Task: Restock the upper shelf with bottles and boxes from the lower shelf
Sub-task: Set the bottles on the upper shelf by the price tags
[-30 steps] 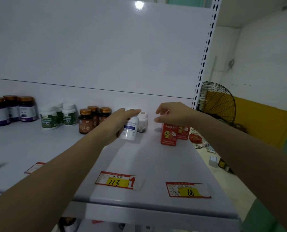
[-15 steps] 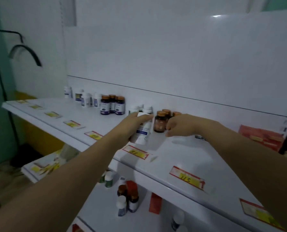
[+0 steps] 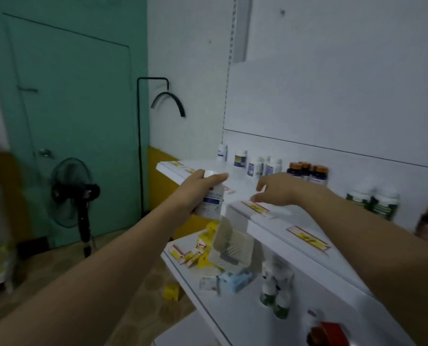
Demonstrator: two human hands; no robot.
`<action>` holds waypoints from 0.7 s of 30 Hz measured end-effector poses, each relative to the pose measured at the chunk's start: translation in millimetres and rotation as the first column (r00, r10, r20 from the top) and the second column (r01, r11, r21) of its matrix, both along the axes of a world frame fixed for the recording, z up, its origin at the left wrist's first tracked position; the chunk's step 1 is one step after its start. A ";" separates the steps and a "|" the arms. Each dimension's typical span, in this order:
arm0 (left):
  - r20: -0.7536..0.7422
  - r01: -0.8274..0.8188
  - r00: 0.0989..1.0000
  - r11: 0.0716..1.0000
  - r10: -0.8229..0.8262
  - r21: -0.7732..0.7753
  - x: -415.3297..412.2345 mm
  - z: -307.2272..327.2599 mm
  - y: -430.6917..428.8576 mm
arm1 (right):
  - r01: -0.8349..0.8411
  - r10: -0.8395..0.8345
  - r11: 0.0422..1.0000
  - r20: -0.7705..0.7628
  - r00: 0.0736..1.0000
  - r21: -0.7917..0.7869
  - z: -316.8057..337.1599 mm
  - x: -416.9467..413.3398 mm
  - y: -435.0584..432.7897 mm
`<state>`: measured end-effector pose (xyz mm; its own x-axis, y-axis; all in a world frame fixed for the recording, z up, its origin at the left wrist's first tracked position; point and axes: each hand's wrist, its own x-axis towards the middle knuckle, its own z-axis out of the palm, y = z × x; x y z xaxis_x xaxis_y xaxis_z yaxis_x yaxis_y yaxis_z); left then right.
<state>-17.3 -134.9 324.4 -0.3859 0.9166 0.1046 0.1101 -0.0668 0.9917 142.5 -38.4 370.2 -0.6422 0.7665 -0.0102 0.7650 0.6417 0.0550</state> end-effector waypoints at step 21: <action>0.032 -0.054 0.998 0.996 0.051 0.069 -327.8 8.9 171.1 | -0.059 0.058 0.998 -0.045 0.997 -0.022 -8.7 -351.1 176.9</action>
<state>-345.1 36.2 333.3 -0.4373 0.8858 0.1552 0.0854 -0.1309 0.9877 -208.6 138.5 361.4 -0.6861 0.7275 0.0023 0.7275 0.6861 0.0061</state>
